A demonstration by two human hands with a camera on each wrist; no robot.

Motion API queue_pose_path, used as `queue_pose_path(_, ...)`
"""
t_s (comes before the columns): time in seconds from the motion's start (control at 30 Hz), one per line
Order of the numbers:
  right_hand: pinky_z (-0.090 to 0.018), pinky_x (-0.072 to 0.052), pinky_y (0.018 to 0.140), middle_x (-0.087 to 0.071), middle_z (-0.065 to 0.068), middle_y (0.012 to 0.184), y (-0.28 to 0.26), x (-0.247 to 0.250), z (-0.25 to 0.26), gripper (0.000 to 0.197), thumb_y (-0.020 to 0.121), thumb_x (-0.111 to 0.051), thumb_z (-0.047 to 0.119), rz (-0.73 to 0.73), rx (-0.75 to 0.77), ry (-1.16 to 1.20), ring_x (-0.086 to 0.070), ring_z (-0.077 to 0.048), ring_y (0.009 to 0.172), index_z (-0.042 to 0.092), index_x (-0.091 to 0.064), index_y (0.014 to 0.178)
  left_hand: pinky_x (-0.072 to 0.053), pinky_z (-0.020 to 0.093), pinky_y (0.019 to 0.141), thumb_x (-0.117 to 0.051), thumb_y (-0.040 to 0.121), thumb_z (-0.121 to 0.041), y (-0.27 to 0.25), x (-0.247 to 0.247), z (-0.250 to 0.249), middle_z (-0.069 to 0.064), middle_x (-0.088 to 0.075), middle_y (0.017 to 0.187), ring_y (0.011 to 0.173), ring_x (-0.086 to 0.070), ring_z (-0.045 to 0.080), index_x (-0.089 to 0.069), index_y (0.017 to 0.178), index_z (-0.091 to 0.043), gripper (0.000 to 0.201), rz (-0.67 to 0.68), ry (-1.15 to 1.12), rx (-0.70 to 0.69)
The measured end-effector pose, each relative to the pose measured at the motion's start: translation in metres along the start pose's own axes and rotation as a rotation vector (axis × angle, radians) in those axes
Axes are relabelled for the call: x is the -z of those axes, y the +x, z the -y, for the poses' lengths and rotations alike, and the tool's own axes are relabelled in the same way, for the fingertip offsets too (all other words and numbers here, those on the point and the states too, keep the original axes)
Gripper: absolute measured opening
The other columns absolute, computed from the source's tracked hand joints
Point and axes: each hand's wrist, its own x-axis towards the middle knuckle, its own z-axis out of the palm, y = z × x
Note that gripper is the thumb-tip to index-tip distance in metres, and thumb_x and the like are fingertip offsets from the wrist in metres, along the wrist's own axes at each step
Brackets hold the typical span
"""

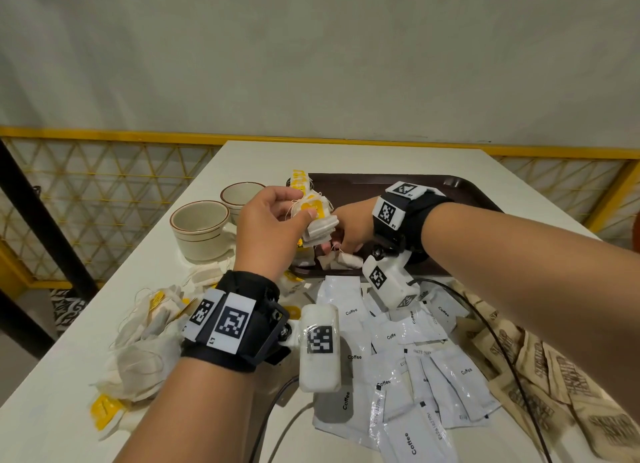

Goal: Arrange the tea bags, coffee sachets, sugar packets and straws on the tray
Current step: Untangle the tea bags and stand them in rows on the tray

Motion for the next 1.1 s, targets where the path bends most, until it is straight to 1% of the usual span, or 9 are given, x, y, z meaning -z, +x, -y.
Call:
queue_pose_path(0.13,-0.013,-0.042,0.056,-0.054,0.009,0.071,-0.003,-0.001,-0.001,0.029,0.086,-0.064,0.005,0.023,-0.006,0.006,-0.051,-0.005,0.063,0.028,-0.054,0.072,-0.056,0.037,0.085,-0.075,0.079,-0.011,0.0,0.0,0.0,0.002,-0.071,0.097,0.092,-0.067,0.014,-0.063,0.1,-0.018,0.025,-0.007,0.01,-0.002)
queue_pose_path(0.33,-0.023,-0.051,0.069,-0.056,0.004,0.074,-0.009,-0.003,-0.013,0.021,0.084,-0.062,-0.001,-0.006,0.047,0.28,-0.056,-0.01,0.067,0.018,-0.059,0.078,-0.056,0.038,0.085,-0.075,0.079,-0.011,0.0,-0.001,0.0,0.003,-0.071,0.095,0.091,-0.068,0.015,-0.063,0.098,-0.02,0.024,-0.004,0.011,-0.002)
queue_pose_path(0.43,-0.032,-0.052,0.076,-0.058,0.0,0.08,-0.012,-0.001,-0.022,0.024,0.08,-0.069,0.0,-0.019,0.057,0.419,-0.057,-0.017,0.078,0.019,-0.059,0.09,-0.056,0.037,0.085,-0.075,0.079,-0.012,0.0,-0.001,0.001,0.002,-0.071,0.096,0.091,-0.068,0.014,-0.064,0.099,-0.02,0.024,-0.005,0.012,0.001)
queue_pose_path(0.5,-0.029,-0.051,0.071,-0.06,0.0,0.082,-0.016,0.003,-0.028,0.032,0.079,-0.074,0.006,-0.055,0.037,0.457,-0.059,-0.016,0.079,0.023,-0.058,0.101,-0.056,0.035,0.084,-0.075,0.079,-0.012,0.0,0.0,0.002,0.002,-0.071,0.097,0.092,-0.067,0.013,-0.064,0.1,-0.019,0.025,-0.005,0.015,-0.002)
queue_pose_path(0.6,-0.024,-0.051,0.061,-0.062,0.0,0.077,-0.025,0.011,-0.036,0.038,0.084,-0.071,0.012,-0.189,0.021,0.483,-0.06,-0.01,0.065,0.023,-0.052,0.114,-0.055,0.03,0.082,-0.075,0.079,-0.012,0.0,-0.001,0.002,0.001,-0.07,0.098,0.093,-0.067,0.012,-0.064,0.101,-0.018,0.025,-0.002,0.019,-0.007)
queue_pose_path(0.77,-0.02,-0.047,0.057,-0.064,-0.004,0.081,-0.034,0.023,-0.041,0.01,0.092,-0.06,0.011,-0.299,0.022,0.485,-0.057,-0.005,0.058,0.014,-0.066,0.099,-0.054,0.025,0.081,-0.074,0.08,-0.01,-0.001,0.0,0.001,0.001,-0.07,0.1,0.093,-0.067,0.01,-0.063,0.101,-0.017,0.025,0.0,0.006,-0.003)
queue_pose_path(0.9,-0.024,-0.05,0.074,-0.07,-0.003,0.089,-0.037,0.032,-0.045,0.02,0.088,-0.061,0.011,-0.317,-0.006,0.48,-0.06,-0.007,0.078,0.018,-0.072,0.102,-0.052,0.017,0.075,-0.074,0.079,-0.007,-0.002,0.002,-0.002,0.0,-0.07,0.096,0.088,-0.066,0.006,-0.064,0.1,-0.014,0.024,0.003,-0.01,-0.009)
queue_pose_path(0.97,-0.028,-0.05,0.077,-0.072,-0.002,0.089,-0.033,0.037,-0.049,0.027,0.084,-0.061,0.004,-0.334,0.002,0.374,-0.061,-0.009,0.079,0.021,-0.073,0.101,-0.052,0.017,0.076,-0.074,0.079,-0.006,-0.003,0.003,-0.003,-0.001,-0.07,0.095,0.089,-0.067,0.007,-0.064,0.1,-0.014,0.024,0.008,-0.036,-0.003)
queue_pose_path(1.1,-0.021,-0.045,0.058,-0.064,-0.002,0.077,-0.012,0.057,-0.05,0.007,0.086,-0.067,0.01,-0.476,0.004,0.305,-0.053,-0.008,0.06,0.01,-0.071,0.092,-0.052,0.018,0.077,-0.074,0.079,-0.008,-0.003,0.005,-0.002,-0.003,-0.071,0.094,0.088,-0.067,0.006,-0.064,0.097,-0.018,0.023,0.021,-0.049,0.004)
